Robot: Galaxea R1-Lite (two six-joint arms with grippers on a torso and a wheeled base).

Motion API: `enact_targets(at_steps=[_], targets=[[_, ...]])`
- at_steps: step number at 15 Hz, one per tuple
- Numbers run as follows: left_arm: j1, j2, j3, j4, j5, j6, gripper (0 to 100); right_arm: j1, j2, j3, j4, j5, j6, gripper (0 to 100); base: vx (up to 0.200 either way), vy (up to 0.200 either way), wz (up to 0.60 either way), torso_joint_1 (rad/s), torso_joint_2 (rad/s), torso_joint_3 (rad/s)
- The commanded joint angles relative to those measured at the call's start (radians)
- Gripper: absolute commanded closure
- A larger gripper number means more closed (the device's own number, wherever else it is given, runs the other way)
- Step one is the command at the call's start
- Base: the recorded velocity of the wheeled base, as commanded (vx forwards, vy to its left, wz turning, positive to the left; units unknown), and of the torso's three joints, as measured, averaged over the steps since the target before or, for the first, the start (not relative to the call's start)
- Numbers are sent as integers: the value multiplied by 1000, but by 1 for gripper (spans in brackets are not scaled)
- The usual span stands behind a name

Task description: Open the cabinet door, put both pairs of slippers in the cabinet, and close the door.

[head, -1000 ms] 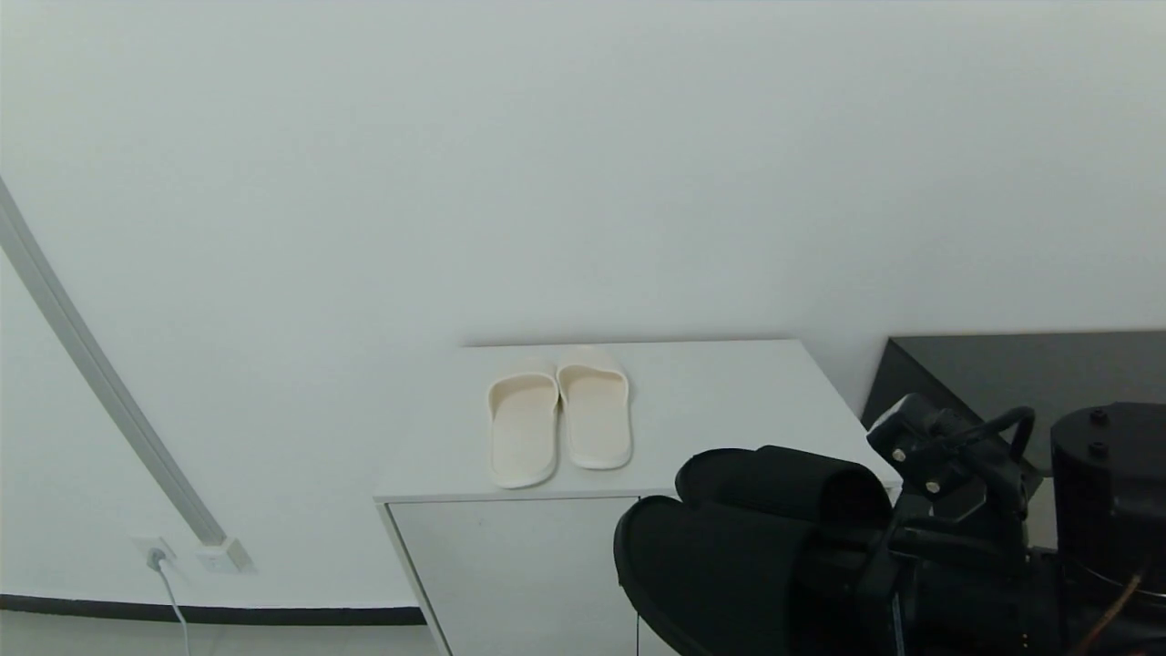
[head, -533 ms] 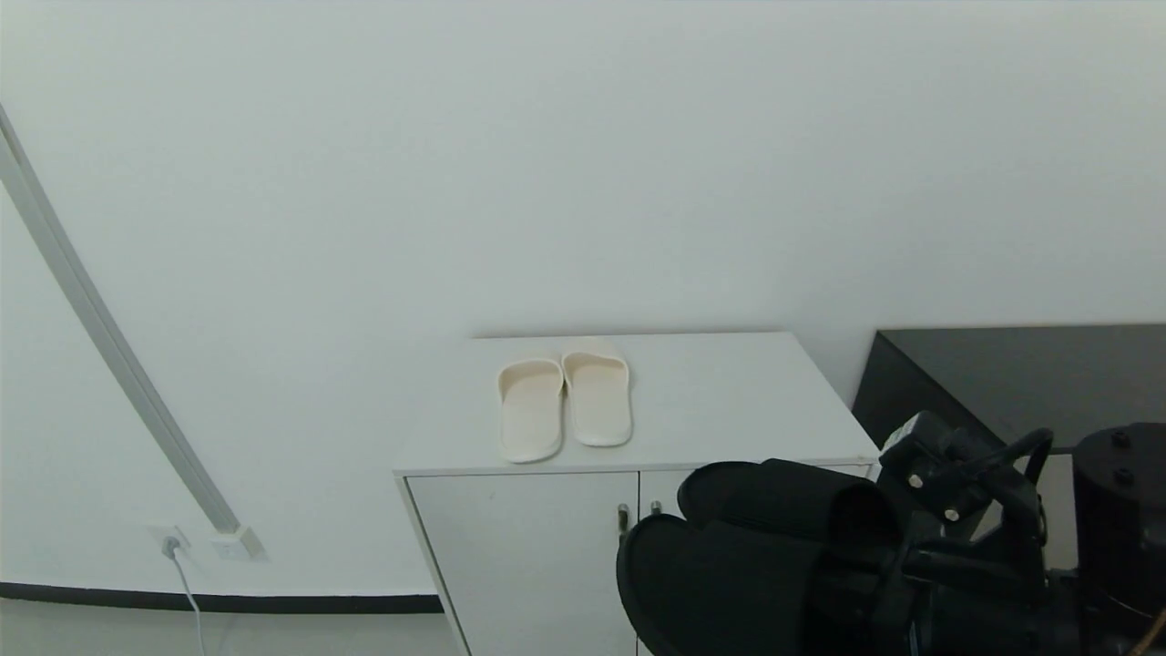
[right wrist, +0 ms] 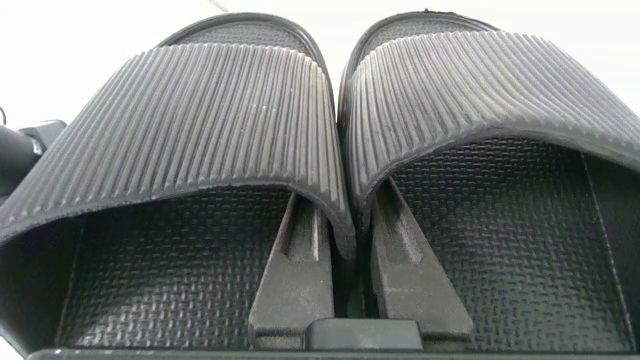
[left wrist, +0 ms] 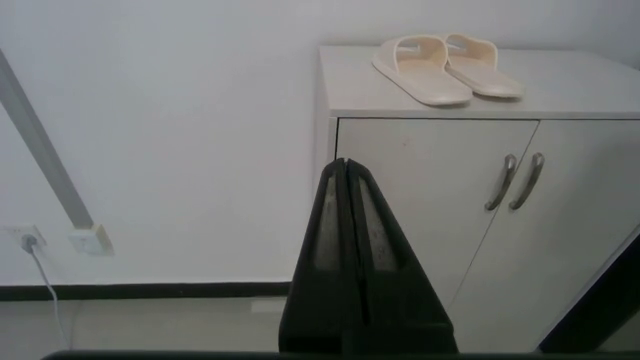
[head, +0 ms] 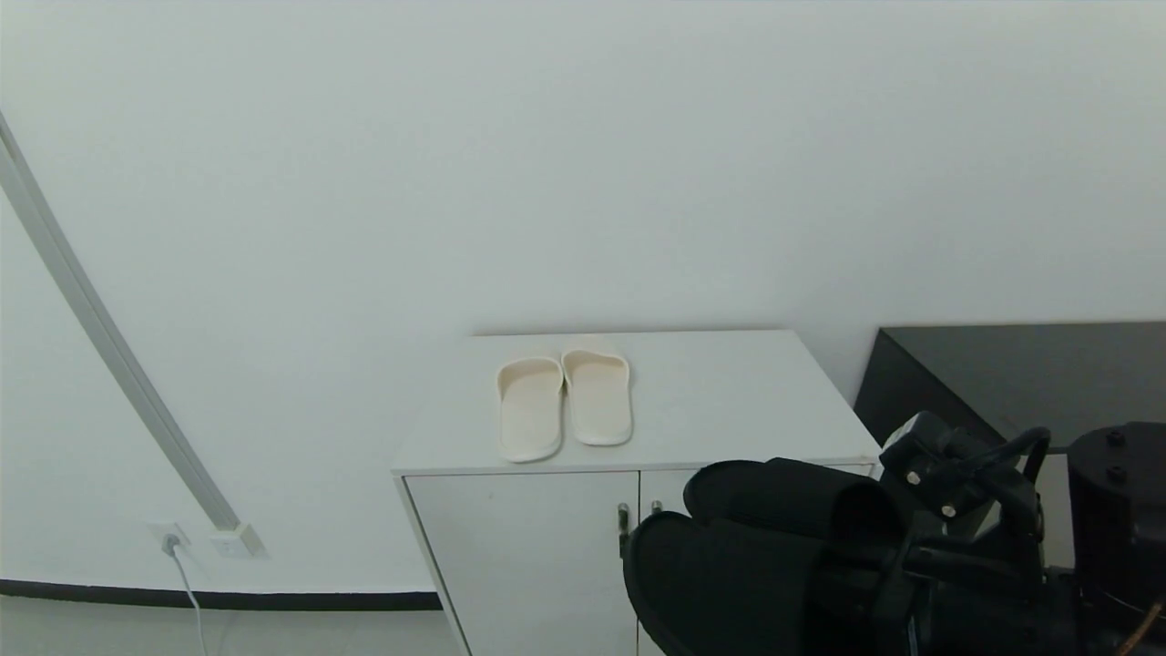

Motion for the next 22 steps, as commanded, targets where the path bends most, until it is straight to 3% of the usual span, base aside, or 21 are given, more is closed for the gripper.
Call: enact_targets(at_steps=[1,5,6,12,22], targets=[[-1,1,0,0,0,0,100,1,7,1,0,1,0,100,0,0,0,0,0,0],[-1,1,0,0,-3,0,100,1,2,11,0,-1,-18,100,0,0,0,0,0,0],[-1,1,-2,1,-4,-2,0,1,2,16,-2,1,-27,100,0,0,0,0,0,0],[-1,1,0,0,-3,-2,0,2,2,17,0,1,-29,100,0,0,0,-79,182,105],[-1,1,0,0,-3,-2,0,4,12,47,1,7,-29,100,0,0,0,-214,507,293]])
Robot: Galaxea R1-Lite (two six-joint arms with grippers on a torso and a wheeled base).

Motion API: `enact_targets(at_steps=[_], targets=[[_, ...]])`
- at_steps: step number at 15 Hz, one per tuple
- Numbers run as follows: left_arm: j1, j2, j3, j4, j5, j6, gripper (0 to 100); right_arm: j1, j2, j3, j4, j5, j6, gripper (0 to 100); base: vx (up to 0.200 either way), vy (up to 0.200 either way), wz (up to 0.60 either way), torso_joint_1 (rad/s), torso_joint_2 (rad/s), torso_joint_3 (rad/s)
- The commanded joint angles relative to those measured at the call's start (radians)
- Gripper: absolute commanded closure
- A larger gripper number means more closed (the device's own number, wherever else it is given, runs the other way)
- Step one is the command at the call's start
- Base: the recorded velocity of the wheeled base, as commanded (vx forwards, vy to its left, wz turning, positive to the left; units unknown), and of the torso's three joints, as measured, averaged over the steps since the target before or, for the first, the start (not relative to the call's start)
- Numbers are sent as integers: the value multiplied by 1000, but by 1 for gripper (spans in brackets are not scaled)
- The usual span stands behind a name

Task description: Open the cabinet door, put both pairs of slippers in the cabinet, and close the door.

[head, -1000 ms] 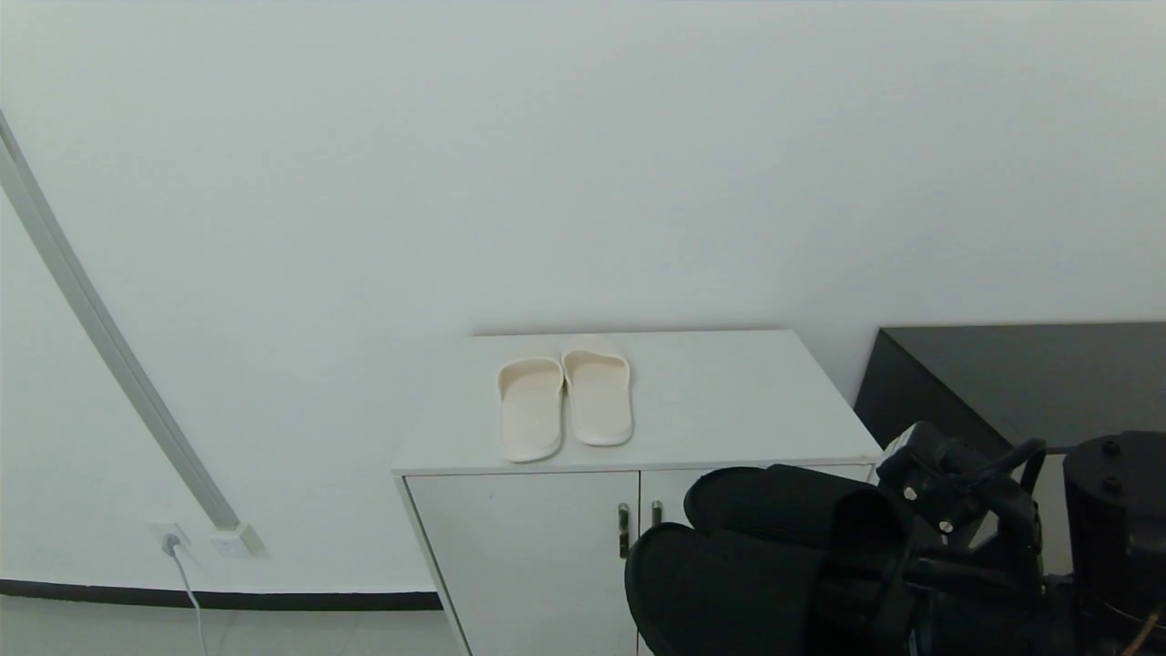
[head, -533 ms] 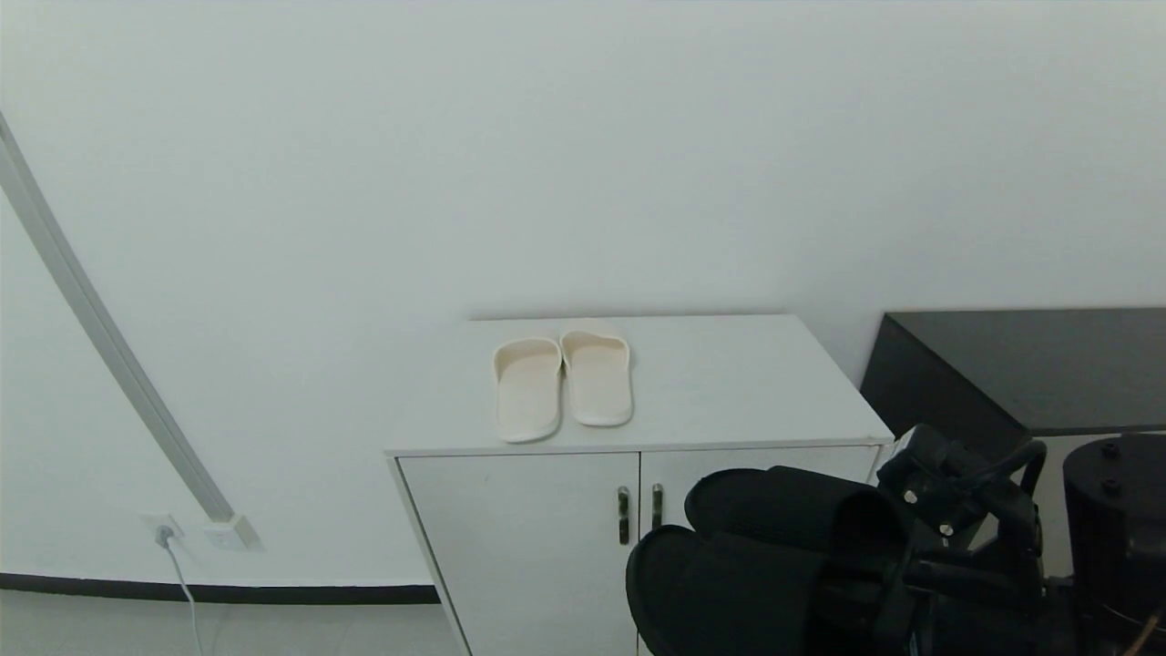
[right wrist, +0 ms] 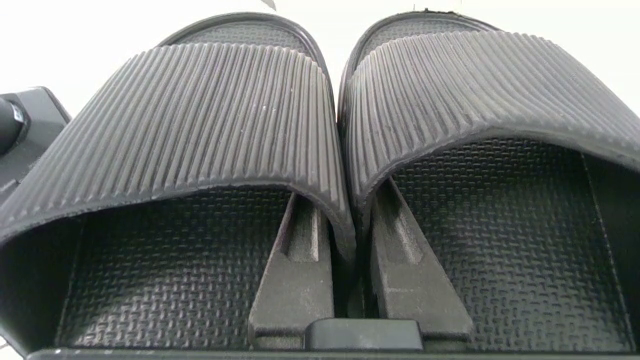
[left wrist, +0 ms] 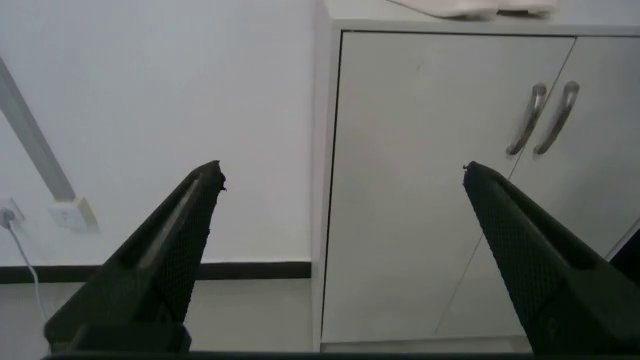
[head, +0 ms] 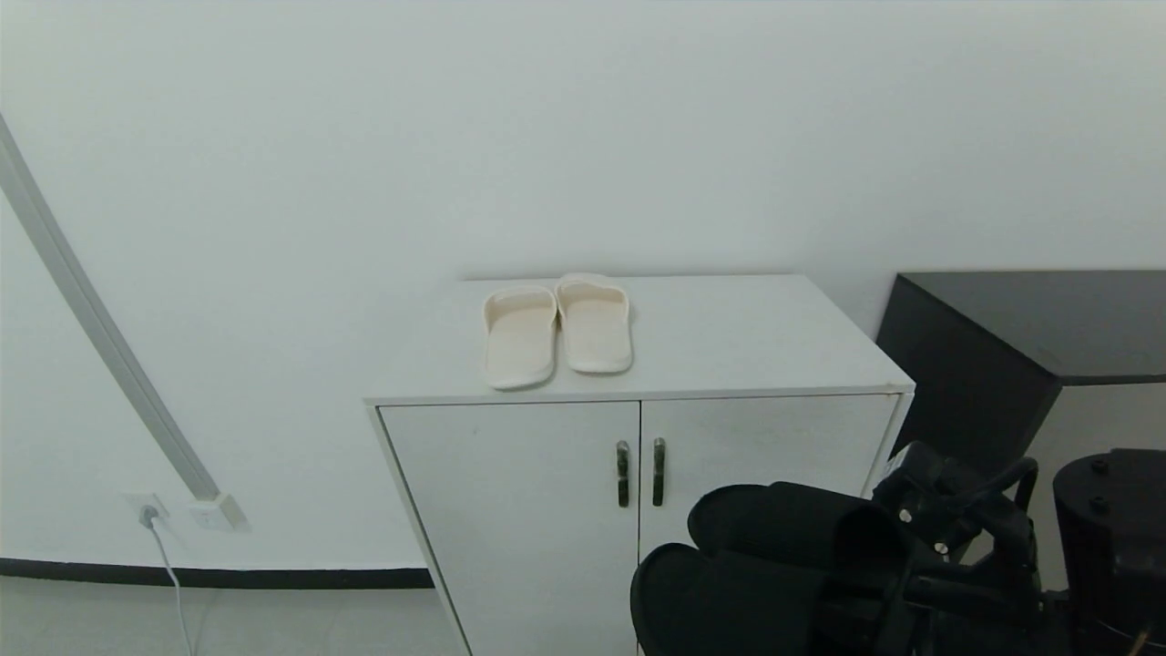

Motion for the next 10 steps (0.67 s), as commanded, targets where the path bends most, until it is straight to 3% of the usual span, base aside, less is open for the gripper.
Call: enact_targets(at_steps=[1,10], targets=[[0,1,0,0,0,-1,0,1,4,8,0,1,0,100,0,0,0,-212,520,310],[0,1,0,0,0,1,0,4,9,14,-2,1,1,100,0,0,0,-178,504,323]])
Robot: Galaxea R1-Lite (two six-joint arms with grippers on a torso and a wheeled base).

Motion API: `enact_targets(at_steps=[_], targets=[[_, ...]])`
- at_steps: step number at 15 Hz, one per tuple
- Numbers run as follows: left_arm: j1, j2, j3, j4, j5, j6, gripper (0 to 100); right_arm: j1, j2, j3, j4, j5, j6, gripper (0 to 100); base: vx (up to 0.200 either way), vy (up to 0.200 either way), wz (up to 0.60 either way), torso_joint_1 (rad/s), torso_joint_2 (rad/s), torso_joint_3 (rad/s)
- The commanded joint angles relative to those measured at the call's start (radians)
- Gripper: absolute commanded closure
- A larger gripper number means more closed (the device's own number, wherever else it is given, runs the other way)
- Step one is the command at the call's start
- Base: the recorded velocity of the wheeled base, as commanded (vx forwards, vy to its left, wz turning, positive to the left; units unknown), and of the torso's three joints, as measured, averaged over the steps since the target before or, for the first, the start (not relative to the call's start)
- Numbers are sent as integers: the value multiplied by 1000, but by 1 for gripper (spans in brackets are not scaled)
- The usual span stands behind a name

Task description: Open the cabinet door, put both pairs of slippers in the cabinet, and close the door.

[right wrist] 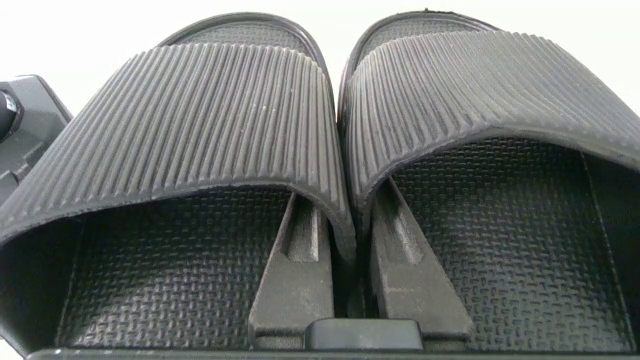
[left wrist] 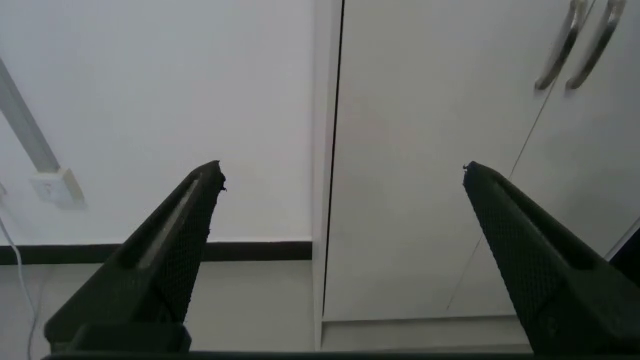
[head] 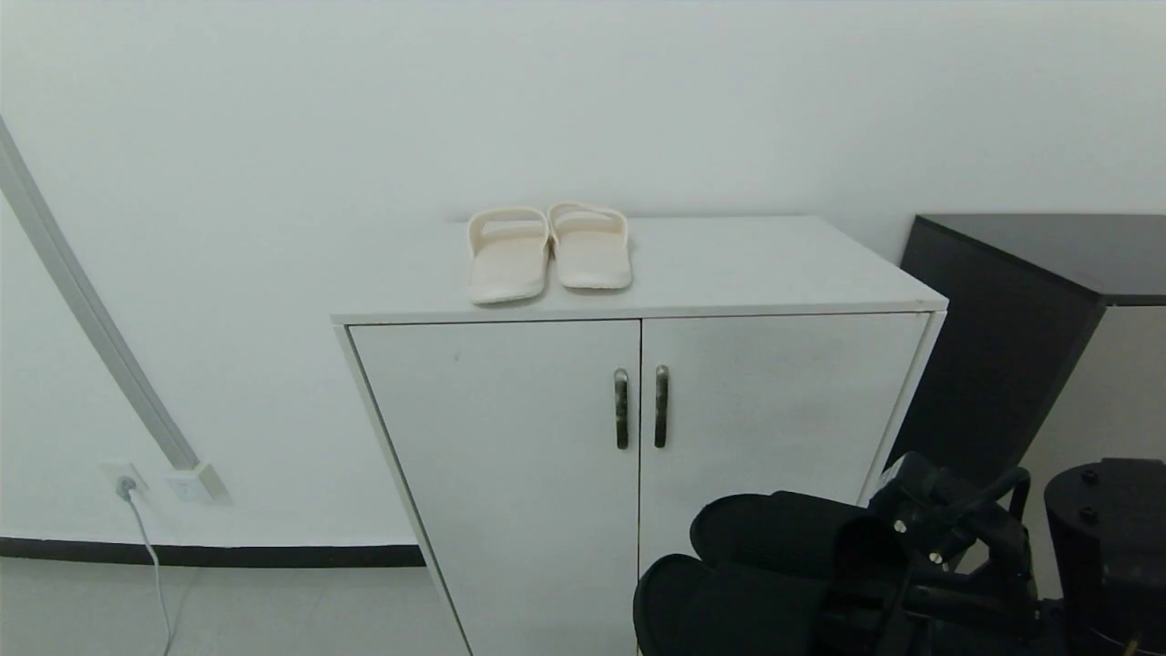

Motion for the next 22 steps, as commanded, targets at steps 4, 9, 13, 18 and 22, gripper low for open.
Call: enact_targets(at_steps=[4,9,13,18,22], targets=[[0,1,0,-1,0,23,0,9,2,5,-1,-1,0,100,0,0,0,-128,466,337],[0,1,0,-1,-2,23,0,12,2,8,-1,-1,0,100,0,0,0,-82,454,370],[0,1,-3,-1,-26,95,0,14,3,9,-1,1,0,100,0,0,0,-7,165,138],[-4,30,-15,-2,-51,13,0,12,9,8,-3,1,0,100,0,0,0,0,0,0],[-12,287,-285,-8,-174,-129,0,15,6,11,-3,-1,-21,100,0,0,0,0,0,0]])
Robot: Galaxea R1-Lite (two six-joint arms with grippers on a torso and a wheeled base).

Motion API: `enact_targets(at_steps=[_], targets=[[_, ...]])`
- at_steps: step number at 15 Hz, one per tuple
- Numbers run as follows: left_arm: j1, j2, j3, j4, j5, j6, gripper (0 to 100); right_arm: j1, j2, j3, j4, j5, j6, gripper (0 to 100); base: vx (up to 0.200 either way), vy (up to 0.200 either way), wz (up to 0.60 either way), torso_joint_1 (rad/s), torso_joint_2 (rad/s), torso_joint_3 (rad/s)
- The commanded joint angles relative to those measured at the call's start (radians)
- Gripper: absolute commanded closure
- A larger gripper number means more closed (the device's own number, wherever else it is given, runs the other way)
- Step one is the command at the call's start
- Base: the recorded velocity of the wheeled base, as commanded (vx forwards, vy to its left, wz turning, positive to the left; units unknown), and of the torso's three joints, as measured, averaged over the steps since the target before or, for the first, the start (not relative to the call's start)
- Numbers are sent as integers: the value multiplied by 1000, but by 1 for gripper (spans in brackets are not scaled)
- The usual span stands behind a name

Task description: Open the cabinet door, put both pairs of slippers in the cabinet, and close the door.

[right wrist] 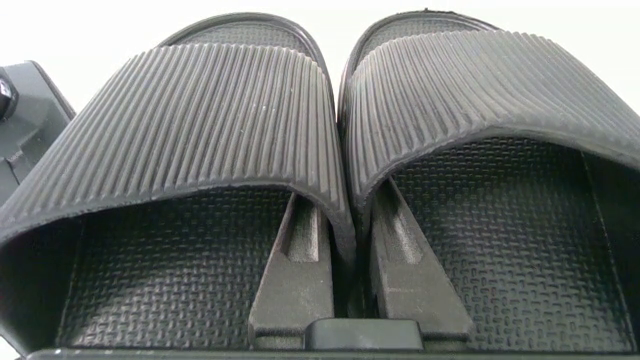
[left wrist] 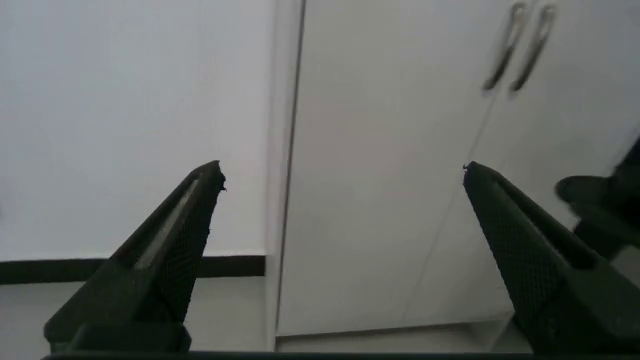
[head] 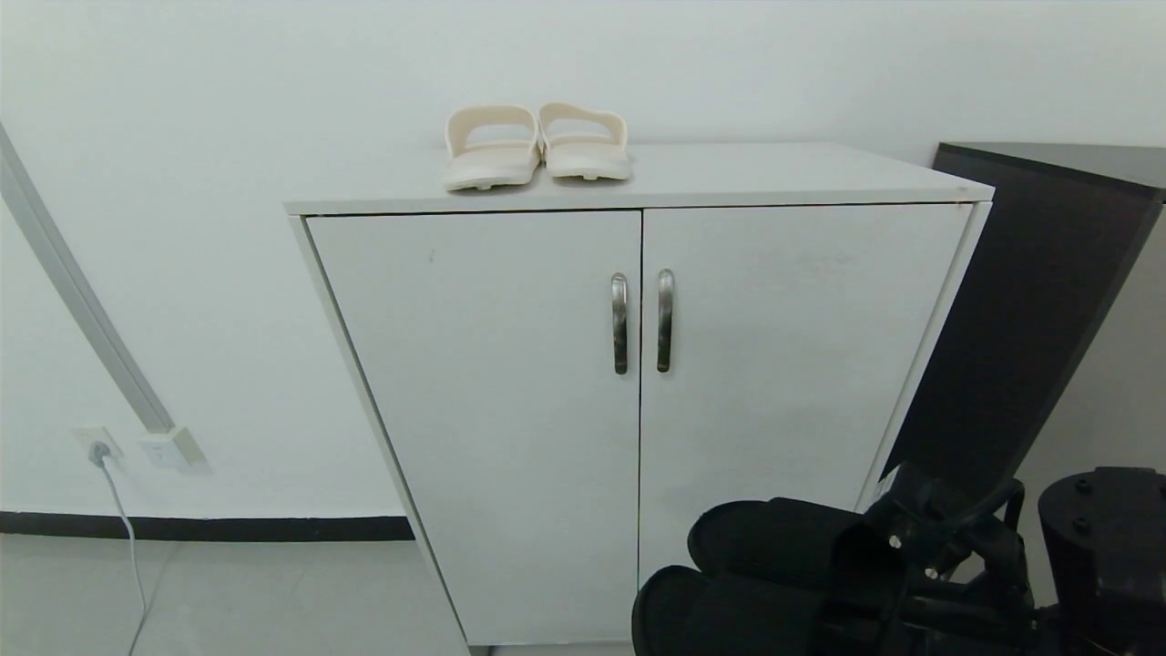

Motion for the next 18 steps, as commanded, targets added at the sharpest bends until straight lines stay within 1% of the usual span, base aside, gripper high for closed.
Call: enact_targets(at_steps=[1,2,3,4,5,6,7,8,9,10,11,13,14,16,18], targets=[[-3,262,-152,-15,-113,-7,0,4,-4,8,-3,0,-8,100,0,0,0,0,0,0],[-3,357,-163,-76,-192,9,0,8,-3,11,-18,-2,-11,100,0,0,0,0,0,0],[-3,411,-163,-124,-224,9,0,8,-1,12,-24,-2,-11,100,0,0,0,0,0,0],[-6,497,-162,-205,-264,12,0,8,3,12,-24,0,-10,100,0,0,0,0,0,0],[-14,540,-165,-237,-290,11,0,8,5,12,-24,0,-10,100,0,0,0,-17,163,173],[-49,611,-174,-282,-322,9,0,8,5,12,-24,0,-11,100,0,0,0,-12,100,115],[-95,664,-177,-317,-322,9,0,10,5,12,-24,0,-13,100,0,0,0,-7,61,61],[-163,713,-181,-359,-319,6,0,17,5,11,-24,0,-13,100,0,0,0,0,0,0],[-216,761,-185,-403,-310,5,0,20,5,11,-24,-2,-13,100,0,0,0,0,0,0],[-252,802,-194,-443,-298,3,0,24,5,11,-26,-2,-13,100,0,0,0,0,0,0],[-314,887,-218,-504,-245,3,0,27,5,9,-26,-2,-13,100,0,0,0,0,0,0],[-414,977,-252,-586,-167,2,0,30,3,6,-26,-3,-13,100,0,0,0,0,0,0],[-451,1013,-274,-602,-143,2,0,30,2,6,-26,-5,-11,100,0,0,0,0,0,0],[-520,1069,-339,-606,-135,2,0,30,3,8,-31,-5,-11,100,0,0,0,0,0,0],[-578,1144,-419,-606,-135,-9,0,30,5,6,-31,-5,-11,100,0,0,0,0,0,0]])
